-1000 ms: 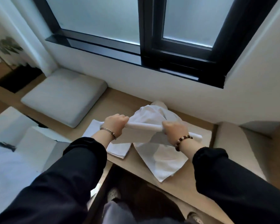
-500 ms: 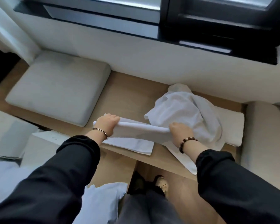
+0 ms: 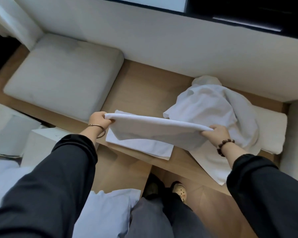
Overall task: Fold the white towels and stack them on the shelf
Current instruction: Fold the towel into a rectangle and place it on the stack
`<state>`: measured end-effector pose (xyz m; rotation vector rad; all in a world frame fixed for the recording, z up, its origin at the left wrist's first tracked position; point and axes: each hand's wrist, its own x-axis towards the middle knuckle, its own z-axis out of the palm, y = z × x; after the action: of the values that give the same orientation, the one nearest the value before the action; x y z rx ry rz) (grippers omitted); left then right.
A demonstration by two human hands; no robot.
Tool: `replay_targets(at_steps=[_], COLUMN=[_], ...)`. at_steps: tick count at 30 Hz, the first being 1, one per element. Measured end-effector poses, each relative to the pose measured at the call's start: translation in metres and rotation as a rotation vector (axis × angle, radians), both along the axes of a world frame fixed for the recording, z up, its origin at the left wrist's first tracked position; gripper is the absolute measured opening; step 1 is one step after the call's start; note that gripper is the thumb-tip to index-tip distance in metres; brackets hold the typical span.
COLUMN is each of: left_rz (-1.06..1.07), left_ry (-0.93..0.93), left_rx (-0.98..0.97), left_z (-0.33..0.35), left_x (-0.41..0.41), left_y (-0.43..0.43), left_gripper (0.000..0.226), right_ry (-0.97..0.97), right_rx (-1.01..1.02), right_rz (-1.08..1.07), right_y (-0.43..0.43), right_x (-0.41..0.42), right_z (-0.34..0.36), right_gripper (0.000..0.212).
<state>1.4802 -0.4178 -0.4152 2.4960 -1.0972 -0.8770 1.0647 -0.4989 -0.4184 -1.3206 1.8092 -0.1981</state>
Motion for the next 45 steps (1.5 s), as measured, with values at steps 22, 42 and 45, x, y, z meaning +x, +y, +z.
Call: replay_targets(at_steps=[22, 42, 45], left_rz=[0.095, 0.254, 0.188], left_ry=[-0.004, 0.354, 0.252], left_rx=[0.167, 0.263, 0.196], left_z=[-0.169, -0.23, -0.23], left_x=[0.077, 0.08, 0.078], left_y=[0.004, -0.004, -0.004], left_gripper=[0.017, 0.036, 0.025], right_ry=[0.052, -0.171, -0.043], right_rx=[0.445, 0.372, 0.304], right_rz=[-0.335, -0.505, -0.472], right_y=[0.034, 0.046, 0.046], right_x=[0.115, 0.105, 0.112], right_z=[-0.147, -0.206, -0.208], right_gripper=[0.052, 0.059, 0.06])
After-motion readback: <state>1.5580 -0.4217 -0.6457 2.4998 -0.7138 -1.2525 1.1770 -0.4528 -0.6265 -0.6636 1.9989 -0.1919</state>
